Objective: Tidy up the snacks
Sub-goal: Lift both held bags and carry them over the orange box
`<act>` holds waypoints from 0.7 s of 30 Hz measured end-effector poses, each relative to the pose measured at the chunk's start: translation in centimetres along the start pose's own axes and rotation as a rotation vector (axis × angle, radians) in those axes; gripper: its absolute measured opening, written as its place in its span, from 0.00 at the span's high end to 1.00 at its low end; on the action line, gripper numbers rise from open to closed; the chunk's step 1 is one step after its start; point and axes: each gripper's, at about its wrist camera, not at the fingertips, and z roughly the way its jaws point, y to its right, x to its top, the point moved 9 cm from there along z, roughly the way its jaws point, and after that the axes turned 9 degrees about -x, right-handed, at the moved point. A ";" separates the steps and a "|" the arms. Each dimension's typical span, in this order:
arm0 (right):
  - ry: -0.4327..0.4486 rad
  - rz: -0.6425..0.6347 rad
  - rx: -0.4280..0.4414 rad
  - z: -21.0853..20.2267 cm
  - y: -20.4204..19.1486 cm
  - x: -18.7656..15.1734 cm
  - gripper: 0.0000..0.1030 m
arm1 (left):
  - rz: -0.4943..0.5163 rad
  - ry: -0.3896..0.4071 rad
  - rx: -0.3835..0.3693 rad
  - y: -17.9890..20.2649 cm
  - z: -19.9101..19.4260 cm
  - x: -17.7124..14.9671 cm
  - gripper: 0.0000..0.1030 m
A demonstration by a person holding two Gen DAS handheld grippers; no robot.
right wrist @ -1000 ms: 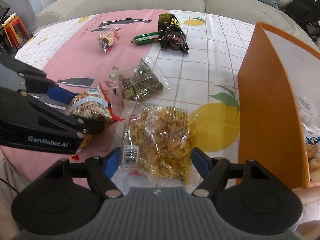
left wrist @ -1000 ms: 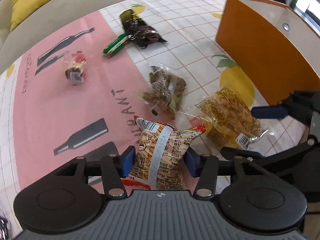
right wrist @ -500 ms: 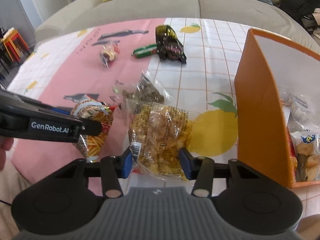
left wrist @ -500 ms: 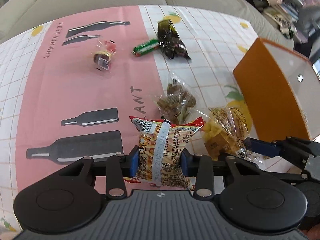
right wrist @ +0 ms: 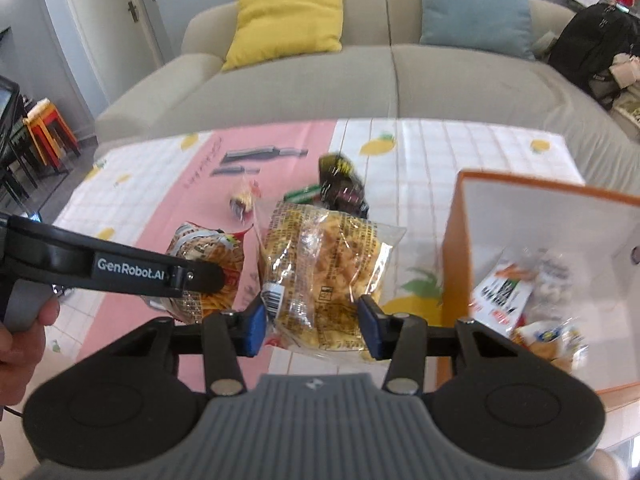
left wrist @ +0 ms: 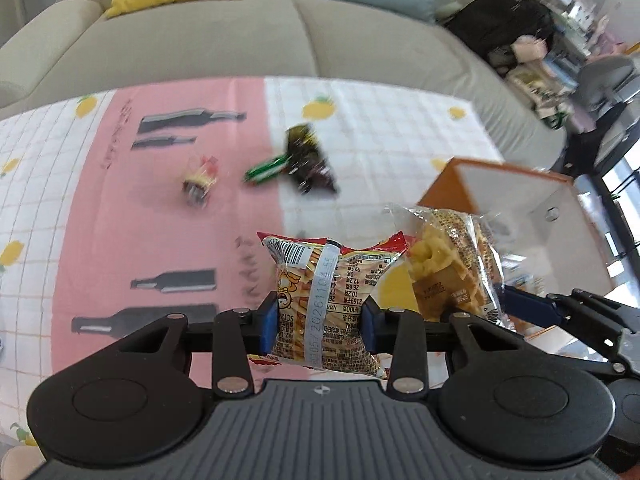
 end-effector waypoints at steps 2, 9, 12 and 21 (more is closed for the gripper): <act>0.011 0.010 -0.006 -1.0 1.0 0.6 0.56 | 0.018 0.016 -0.020 1.4 -0.6 0.8 0.57; 0.038 0.050 -0.056 -4.0 6.0 2.5 0.56 | 0.093 0.043 -0.105 6.9 -1.1 3.1 0.57; 0.038 0.073 -0.078 -4.6 8.1 3.0 0.56 | 0.134 0.043 -0.131 9.3 -0.6 3.8 0.57; 0.049 0.085 -0.189 -5.7 14.4 4.0 0.56 | 0.199 -0.006 -0.219 15.0 2.4 5.3 0.57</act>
